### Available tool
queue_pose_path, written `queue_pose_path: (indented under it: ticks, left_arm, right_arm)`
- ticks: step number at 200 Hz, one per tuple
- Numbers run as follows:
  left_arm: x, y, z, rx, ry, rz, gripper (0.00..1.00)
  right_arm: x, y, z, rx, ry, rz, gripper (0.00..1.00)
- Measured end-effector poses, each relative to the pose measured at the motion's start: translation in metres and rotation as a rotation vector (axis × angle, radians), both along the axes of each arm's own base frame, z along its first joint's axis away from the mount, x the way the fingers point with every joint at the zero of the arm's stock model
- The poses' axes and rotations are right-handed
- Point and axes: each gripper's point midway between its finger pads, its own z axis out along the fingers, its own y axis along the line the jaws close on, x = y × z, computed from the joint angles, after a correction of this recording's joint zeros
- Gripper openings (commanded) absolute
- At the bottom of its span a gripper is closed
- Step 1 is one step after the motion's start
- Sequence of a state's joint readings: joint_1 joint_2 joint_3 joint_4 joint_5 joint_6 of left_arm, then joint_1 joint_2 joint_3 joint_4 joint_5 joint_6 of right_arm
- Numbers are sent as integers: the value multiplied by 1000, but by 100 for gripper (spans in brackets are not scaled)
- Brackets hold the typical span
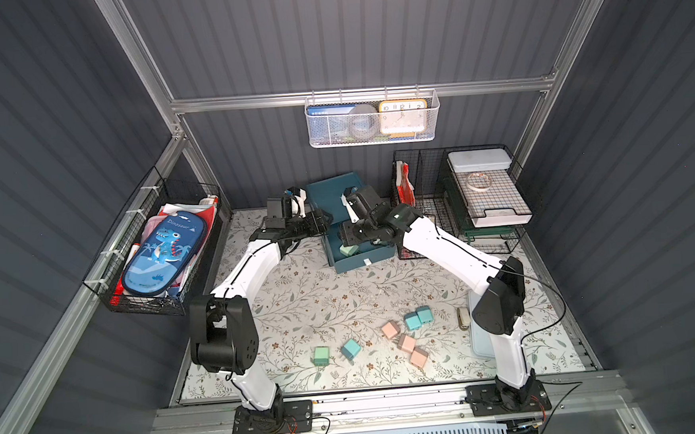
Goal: Place the plugs into the drawer by color
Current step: Place the plug in the drawer, then pick up the plug from the center of the board.
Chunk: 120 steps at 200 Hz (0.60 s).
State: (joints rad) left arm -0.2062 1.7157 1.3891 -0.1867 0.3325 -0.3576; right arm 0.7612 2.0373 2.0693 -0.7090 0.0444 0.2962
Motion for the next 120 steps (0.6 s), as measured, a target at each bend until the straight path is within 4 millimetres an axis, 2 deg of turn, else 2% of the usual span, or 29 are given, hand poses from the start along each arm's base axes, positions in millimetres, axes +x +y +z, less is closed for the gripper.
queue_pose_path:
  ticks: [24, 45, 65, 76, 89, 120]
  left_arm:
    - [0, 0, 0, 0, 1, 1, 77]
    - [0, 0, 0, 1, 0, 2, 77]
    - [0, 1, 0, 2, 0, 3, 77]
    - [0, 1, 0, 3, -1, 4, 77]
    - [0, 1, 0, 4, 0, 5, 77]
    - [1, 2, 1, 8, -3, 12, 77]
  right_arm:
    - [-28, -7, 11, -10, -39, 88, 61]
    - [-85, -12, 19, -31, -122, 214, 61]
    - [-150, -2, 17, -29, -194, 368, 60]
    - [-179, 6, 7, -37, -218, 438, 60]
    - [-208, 13, -16, -67, -224, 501, 60]
    - [-257, 33, -78, -159, -196, 614, 61]
